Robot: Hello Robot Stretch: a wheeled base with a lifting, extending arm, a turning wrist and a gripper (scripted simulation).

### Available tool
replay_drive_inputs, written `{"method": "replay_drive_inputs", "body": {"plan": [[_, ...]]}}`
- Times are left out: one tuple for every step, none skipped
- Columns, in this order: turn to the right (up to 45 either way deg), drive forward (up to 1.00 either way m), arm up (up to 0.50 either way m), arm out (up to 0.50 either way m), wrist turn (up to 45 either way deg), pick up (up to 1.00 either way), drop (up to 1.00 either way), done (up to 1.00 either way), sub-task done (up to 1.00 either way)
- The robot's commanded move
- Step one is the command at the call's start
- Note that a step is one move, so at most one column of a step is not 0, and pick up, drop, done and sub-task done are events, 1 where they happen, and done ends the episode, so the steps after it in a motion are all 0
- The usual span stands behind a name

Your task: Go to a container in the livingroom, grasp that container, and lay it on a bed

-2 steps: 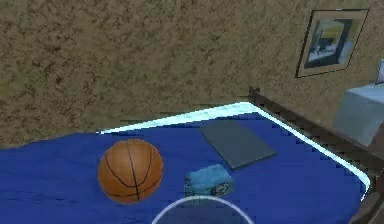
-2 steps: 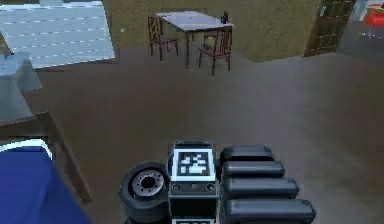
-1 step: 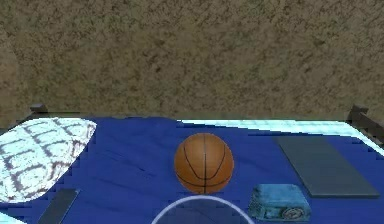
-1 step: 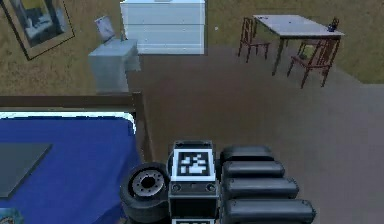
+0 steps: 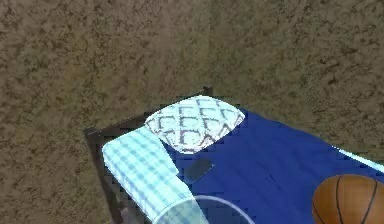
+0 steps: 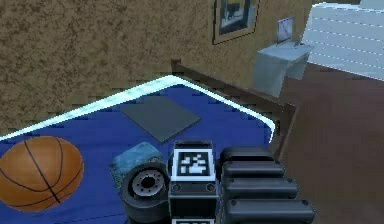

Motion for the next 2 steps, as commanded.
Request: {"method": "replay_drive_inputs", "body": {"plan": [[-39.0,0.00,0.00,0.00,0.0,0.00,0.00,0.00,0.00],[0.0,0.20,0.00,0.00,0.0,0.00,0.00,0.00,0.00]]}}
